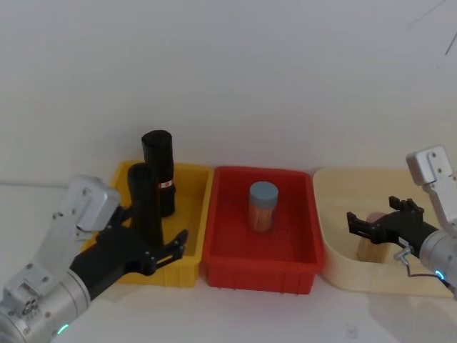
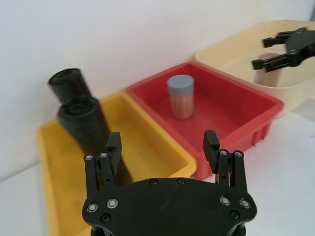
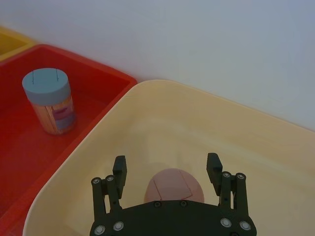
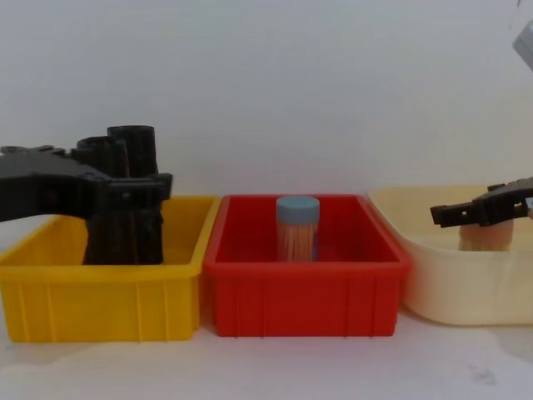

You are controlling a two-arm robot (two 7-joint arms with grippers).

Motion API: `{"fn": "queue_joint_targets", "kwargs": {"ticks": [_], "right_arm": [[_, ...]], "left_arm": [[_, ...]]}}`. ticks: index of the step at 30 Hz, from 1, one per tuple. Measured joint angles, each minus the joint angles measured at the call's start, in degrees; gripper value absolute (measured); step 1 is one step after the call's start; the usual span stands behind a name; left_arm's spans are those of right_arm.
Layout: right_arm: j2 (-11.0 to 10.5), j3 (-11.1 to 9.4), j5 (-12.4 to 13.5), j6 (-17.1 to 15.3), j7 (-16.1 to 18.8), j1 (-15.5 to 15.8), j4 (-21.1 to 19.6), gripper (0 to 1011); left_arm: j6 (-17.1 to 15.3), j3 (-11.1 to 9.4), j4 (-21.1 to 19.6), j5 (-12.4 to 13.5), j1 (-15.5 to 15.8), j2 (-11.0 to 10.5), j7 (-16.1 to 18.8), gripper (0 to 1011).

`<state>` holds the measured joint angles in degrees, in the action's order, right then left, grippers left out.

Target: Pick up the garbage bag with the one hand and transfer it to the other hand.

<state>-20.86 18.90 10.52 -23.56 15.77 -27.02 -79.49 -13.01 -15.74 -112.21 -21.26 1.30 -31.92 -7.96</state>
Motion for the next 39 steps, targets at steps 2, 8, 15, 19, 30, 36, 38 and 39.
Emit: {"fn": "queue_joint_targets", "kwargs": {"ticks": [2, 8, 15, 19, 30, 36, 38, 39], "right_arm": [[0.00, 0.00, 0.00, 0.00, 0.00, 0.00, 0.00, 1001], [0.00, 0.00, 0.00, 0.00, 0.00, 0.00, 0.00, 1001], [0.00, 0.00, 0.00, 0.00, 0.00, 0.00, 0.00, 1001], [0.00, 0.00, 0.00, 0.00, 0.00, 0.00, 0.00, 1001], [0.00, 0.00, 0.00, 0.00, 0.00, 0.00, 0.00, 1001], [0.00, 0.00, 0.00, 0.00, 0.00, 0.00, 0.00, 1001], [0.00, 0.00, 0.00, 0.00, 0.00, 0.00, 0.00, 1001], [0.00, 0.00, 0.00, 0.00, 0.00, 0.00, 0.00, 1001]], "left_arm": [[-0.56, 0.56, -0.39, 0.23, -0.59, 0.19, 1.11, 1002], [-1.50, 1.63, -0.39, 0.65, -0.83, 0.91, 2.95, 1002], [-2.82, 2.45, 1.85, 0.66, 0.84, 2.27, 3.90, 1001], [-3.41, 2.69, 3.38, 0.49, 2.01, 3.02, 4.05, 1001], [-4.44, 2.39, 8.57, 0.38, 6.26, 4.79, 3.43, 1001], [-4.32, 1.43, 12.51, 1.02, 9.58, 5.60, 2.16, 1001], [-4.10, 1.10, 13.99, 1.30, 10.83, 5.92, 1.54, 1001], [-4.05, 0.99, 14.51, 1.35, 11.26, 6.02, 1.41, 1001]]}}
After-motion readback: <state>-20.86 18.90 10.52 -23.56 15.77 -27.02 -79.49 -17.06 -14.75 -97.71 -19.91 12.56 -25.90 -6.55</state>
